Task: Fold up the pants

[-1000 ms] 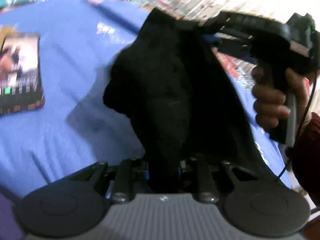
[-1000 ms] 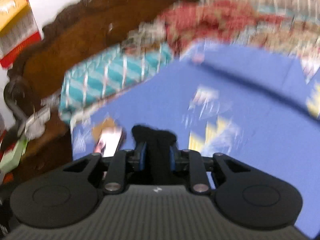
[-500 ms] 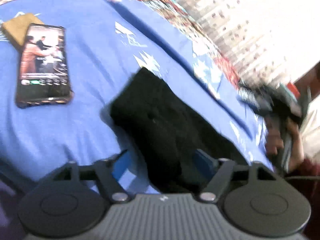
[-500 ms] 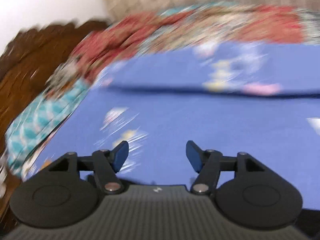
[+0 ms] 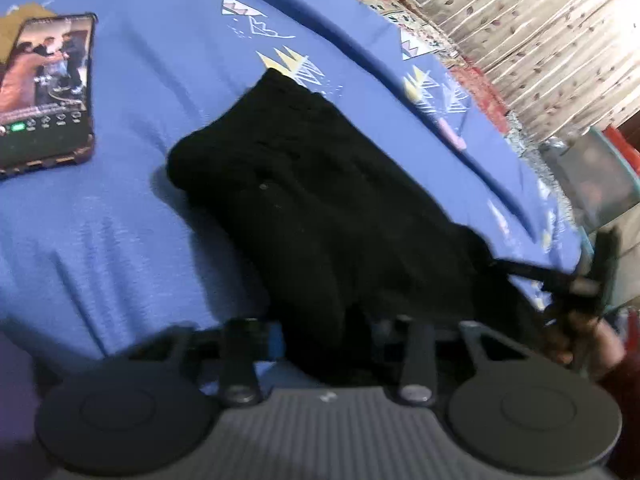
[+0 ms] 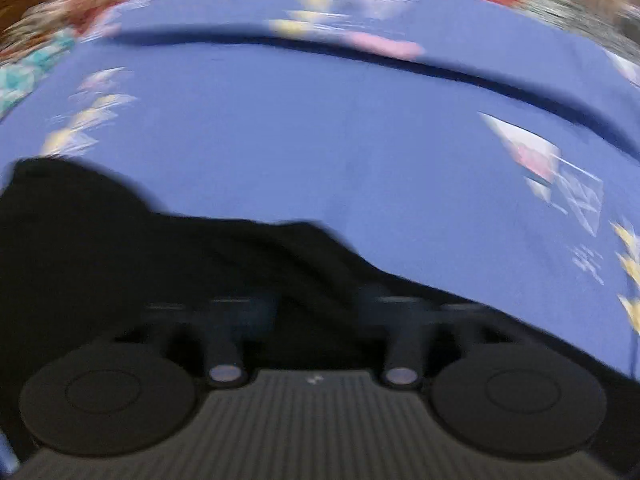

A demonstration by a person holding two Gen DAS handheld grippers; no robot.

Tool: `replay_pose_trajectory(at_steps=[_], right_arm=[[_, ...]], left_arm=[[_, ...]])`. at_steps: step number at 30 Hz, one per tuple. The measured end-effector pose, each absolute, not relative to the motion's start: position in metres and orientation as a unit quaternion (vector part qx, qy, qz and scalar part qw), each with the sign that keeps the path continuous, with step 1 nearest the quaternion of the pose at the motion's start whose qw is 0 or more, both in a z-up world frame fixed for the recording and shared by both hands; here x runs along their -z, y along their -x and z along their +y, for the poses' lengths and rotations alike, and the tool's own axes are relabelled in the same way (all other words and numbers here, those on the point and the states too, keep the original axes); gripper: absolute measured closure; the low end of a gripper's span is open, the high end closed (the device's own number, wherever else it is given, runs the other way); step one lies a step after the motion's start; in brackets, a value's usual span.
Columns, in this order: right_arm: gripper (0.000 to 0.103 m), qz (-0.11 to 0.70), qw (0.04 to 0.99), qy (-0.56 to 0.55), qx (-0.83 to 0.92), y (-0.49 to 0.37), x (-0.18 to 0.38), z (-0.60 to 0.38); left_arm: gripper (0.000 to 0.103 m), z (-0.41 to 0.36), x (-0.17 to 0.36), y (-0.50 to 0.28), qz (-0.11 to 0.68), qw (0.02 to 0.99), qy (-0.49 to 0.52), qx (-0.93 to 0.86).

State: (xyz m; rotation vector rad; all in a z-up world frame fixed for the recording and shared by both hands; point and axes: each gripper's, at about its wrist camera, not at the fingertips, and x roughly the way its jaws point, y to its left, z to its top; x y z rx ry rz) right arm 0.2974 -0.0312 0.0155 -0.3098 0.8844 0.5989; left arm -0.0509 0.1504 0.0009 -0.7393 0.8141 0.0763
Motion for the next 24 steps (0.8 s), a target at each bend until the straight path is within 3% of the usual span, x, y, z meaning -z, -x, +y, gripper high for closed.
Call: replay_pose_trajectory(at_steps=[3,6,9,11,12,13,17,18,22,24], right_arm=[[0.093,0.357,0.89,0.133,-0.251,-0.302,-0.037,-0.024],[0.092,0.376,0.898,0.072,-0.216,-0.32,-0.029,-0.023],[0.077,0.395,0.874,0.184,-0.216,-0.307,0.002,0.009],[0.052,0.363,0.887,0.194,-0.209,-0.29,-0.005,0.011],[0.039,0.358,0.892,0.168,-0.217,-0.285,-0.014,0.003],[0.038,0.349,0.899,0.139,-0.223,-0.278,-0.024,-0.003],[0.039,0.343,0.899,0.044,-0.271,-0.247,-0.05,-0.043],[0.044,0.356,0.885,0.018,-0.3,-0.238,-0.053,-0.054],[0.082,0.416,0.817,-0.031,-0.399,-0.196,-0.051,-0.056],[0.085,0.429,0.793,-0.024,-0.433,-0.19,-0.046,-0.047]], left_arm=[[0.08,0.158,0.002,0.057,0.387,0.841,0.377,-0.036],[0.076,0.157,0.001,0.057,0.386,0.843,0.373,-0.038],[0.07,0.158,0.001,0.057,0.385,0.845,0.368,-0.038],[0.06,0.16,-0.004,0.059,0.378,0.847,0.371,-0.038],[0.05,0.162,-0.005,0.064,0.372,0.849,0.373,-0.039],[0.043,0.164,-0.007,0.067,0.366,0.85,0.376,-0.041],[0.029,0.174,-0.007,0.073,0.351,0.848,0.396,-0.04],[0.025,0.175,-0.007,0.072,0.349,0.847,0.399,-0.04],[0.024,0.173,-0.007,0.062,0.349,0.845,0.402,-0.042],[0.025,0.172,-0.005,0.058,0.353,0.844,0.401,-0.044]])
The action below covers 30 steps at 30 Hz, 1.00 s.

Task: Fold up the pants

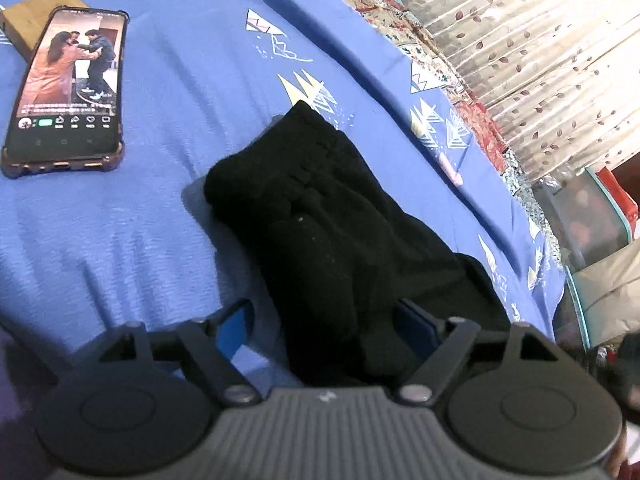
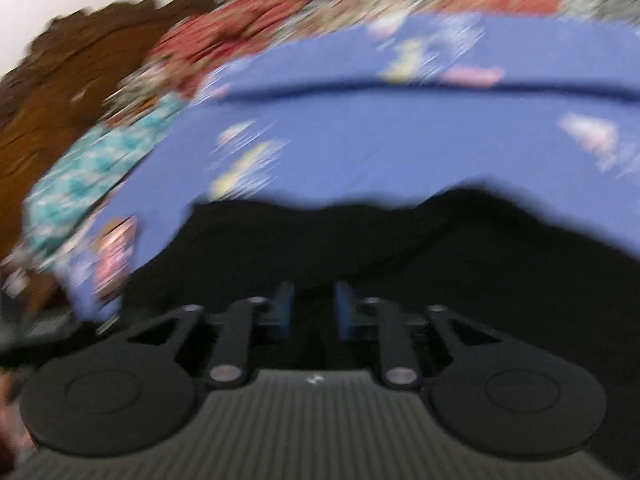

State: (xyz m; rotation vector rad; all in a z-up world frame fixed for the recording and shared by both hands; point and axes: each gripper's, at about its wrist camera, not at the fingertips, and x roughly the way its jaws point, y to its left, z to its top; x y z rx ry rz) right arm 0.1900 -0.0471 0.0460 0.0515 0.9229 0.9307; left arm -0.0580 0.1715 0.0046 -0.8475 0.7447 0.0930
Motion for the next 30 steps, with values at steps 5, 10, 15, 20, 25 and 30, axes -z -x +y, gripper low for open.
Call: replay_pose_trajectory(at_steps=[5,10,15,20,25,30], right_arm=[[0.085,0.493,0.749,0.042,-0.441,-0.171,-0.008,-0.002],[0.084,0.507,0.748,0.001,-0.429,-0.177,-0.008,0.007],[0.083,0.487,0.763,-0.012,-0.425,-0.163,-0.02,0.005],[0.082,0.492,0.764,-0.002,-0.417,-0.157,-0.019,0.01],[0.081,0.496,0.765,-0.002,-0.41,-0.159,-0.02,0.005],[0.081,0.462,0.78,-0.008,-0.422,-0.161,-0.037,0.002]], left_arm=[[0.062,0.168,0.0,0.052,0.366,0.842,0.392,-0.056],[0.068,0.17,0.005,0.055,0.366,0.834,0.41,-0.055],[0.065,0.17,0.006,0.052,0.365,0.829,0.419,-0.059],[0.067,0.166,0.004,0.053,0.364,0.834,0.41,-0.063],[0.066,0.167,0.005,0.053,0.365,0.831,0.415,-0.063],[0.067,0.166,0.004,0.051,0.366,0.832,0.412,-0.064]])
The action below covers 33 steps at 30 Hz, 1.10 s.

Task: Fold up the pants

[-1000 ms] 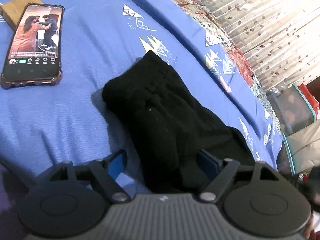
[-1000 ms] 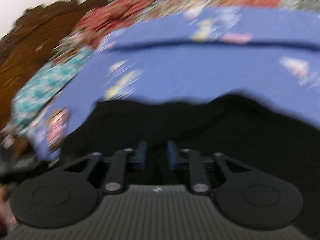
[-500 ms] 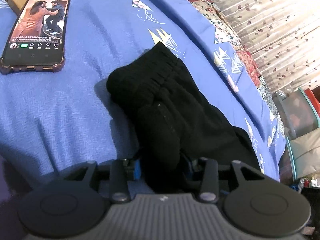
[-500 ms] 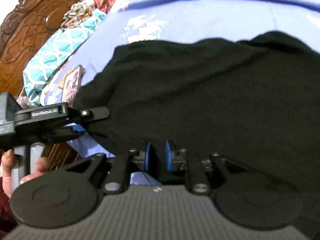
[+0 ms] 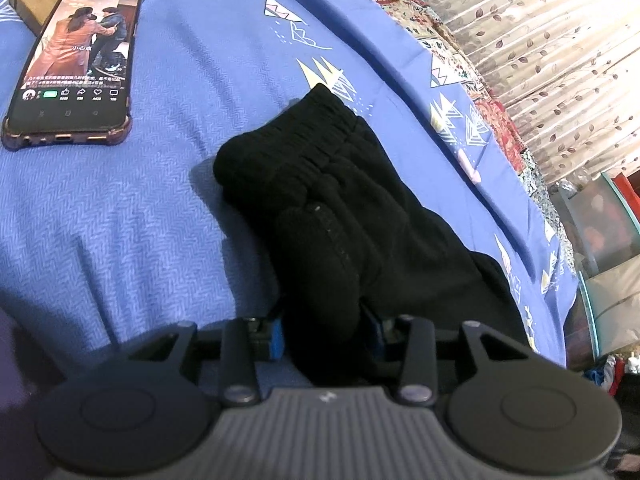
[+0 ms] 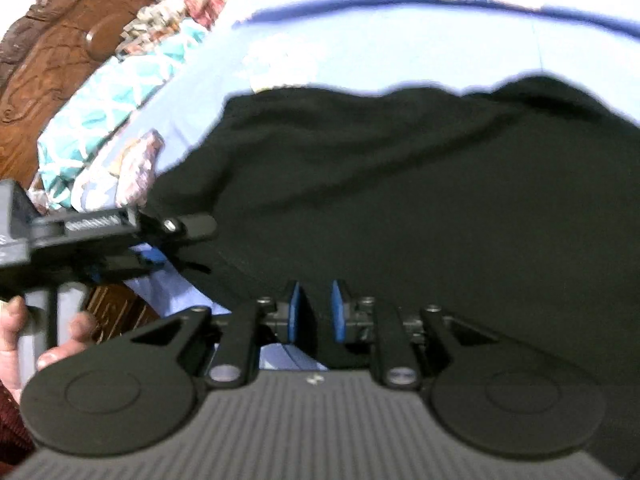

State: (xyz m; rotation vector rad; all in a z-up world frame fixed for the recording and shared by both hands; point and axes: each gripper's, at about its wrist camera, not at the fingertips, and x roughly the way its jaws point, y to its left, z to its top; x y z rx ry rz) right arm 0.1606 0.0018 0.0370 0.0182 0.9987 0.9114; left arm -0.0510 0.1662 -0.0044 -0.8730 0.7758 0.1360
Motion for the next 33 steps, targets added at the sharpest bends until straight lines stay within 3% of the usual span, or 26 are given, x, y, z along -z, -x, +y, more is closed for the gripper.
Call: replay_pose_trajectory(at_steps=[3,7,10,15,21,26,33], right_arm=[[0.081,0.46,0.779,-0.02,-0.426,-0.163,-0.039,0.001],[0.08,0.518,0.754,0.004,-0.404,-0.165,-0.008,0.006],[0.074,0.502,0.755,0.007,-0.421,-0.161,-0.021,0.001],[0.074,0.456,0.774,0.001,-0.44,-0.154,-0.042,-0.016],[0.074,0.427,0.79,-0.018,-0.439,-0.156,-0.048,-0.026],[0.074,0.501,0.75,0.013,-0.431,-0.155,-0.012,0.0],[0.071,0.414,0.79,-0.006,-0.453,-0.149,-0.054,-0.051]], left_arm=[[0.067,0.166,0.004,0.051,0.366,0.832,0.411,-0.065],[0.067,0.167,0.005,0.05,0.368,0.832,0.411,-0.065],[0.066,0.168,0.003,0.051,0.368,0.831,0.411,-0.067],[0.058,0.169,-0.011,0.063,0.365,0.842,0.392,-0.072],[0.058,0.167,-0.04,0.091,0.33,0.87,0.361,-0.07],[0.058,0.158,-0.061,0.086,0.313,0.883,0.344,-0.06],[0.06,0.12,-0.071,0.042,0.33,0.897,0.294,-0.013]])
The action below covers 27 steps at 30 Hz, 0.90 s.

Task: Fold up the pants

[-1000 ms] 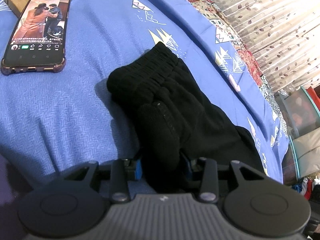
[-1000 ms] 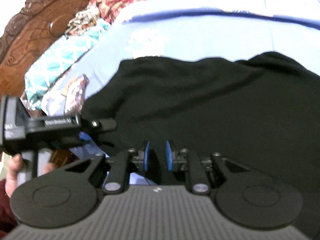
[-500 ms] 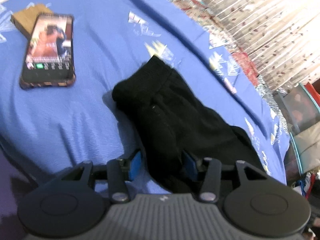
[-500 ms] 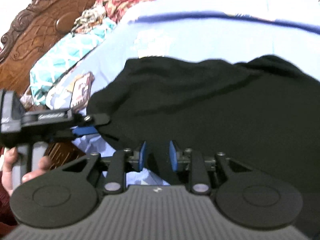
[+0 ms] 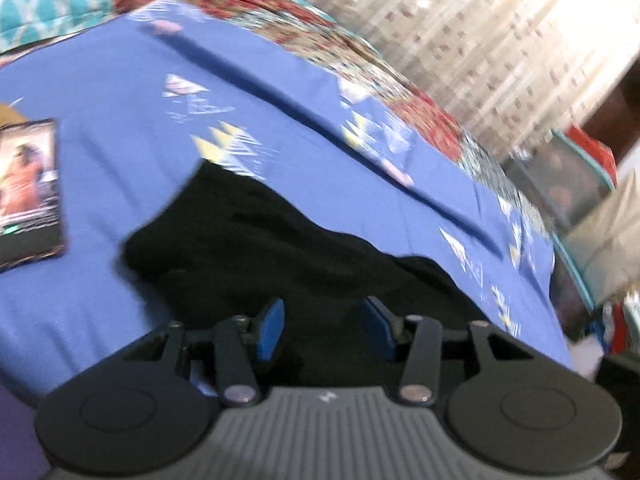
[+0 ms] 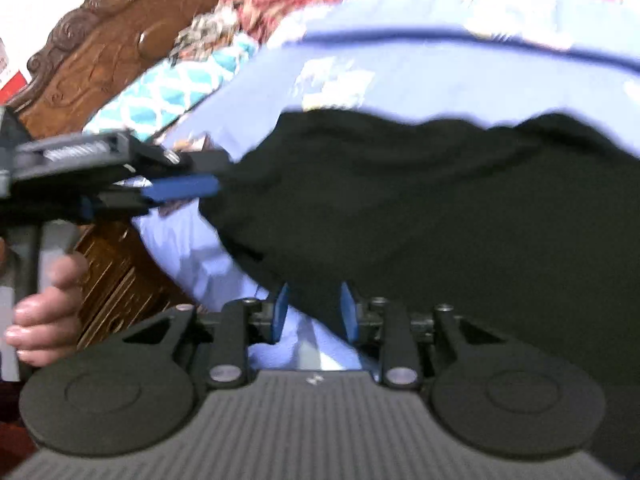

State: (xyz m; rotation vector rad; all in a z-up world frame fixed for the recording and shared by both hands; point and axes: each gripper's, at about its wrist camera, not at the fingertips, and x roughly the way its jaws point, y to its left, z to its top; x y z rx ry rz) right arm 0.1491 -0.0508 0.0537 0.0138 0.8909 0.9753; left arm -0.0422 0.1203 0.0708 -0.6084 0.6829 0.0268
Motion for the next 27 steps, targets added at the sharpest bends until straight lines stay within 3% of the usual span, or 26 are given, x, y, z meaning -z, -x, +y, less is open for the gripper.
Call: replay_pose_trajectory(at_steps=[6,9,14,18,27], right_arm=[[0.069,0.409,0.85,-0.101,-0.317,-0.169,-0.049,-0.168],[0.063,0.396,0.874,-0.165,-0.226,-0.161,-0.041,-0.244],[0.056,0.33,0.904,-0.262,-0.071,-0.119,-0.032,-0.365],[0.043,0.267,0.899,-0.346,0.031,-0.095,-0.015,-0.448],[0.041,0.205,0.863,-0.459,0.053,-0.112,0.034,-0.515]], left_arm=[[0.061,0.095,-0.033,0.018,0.403,0.875,0.269,-0.02],[0.068,0.09,-0.017,0.019,0.422,0.872,0.244,-0.034],[0.058,0.082,-0.045,0.024,0.403,0.879,0.253,0.003],[0.056,0.045,-0.07,0.008,0.39,0.895,0.209,0.053],[0.056,-0.05,-0.058,-0.022,0.453,0.869,0.163,0.118]])
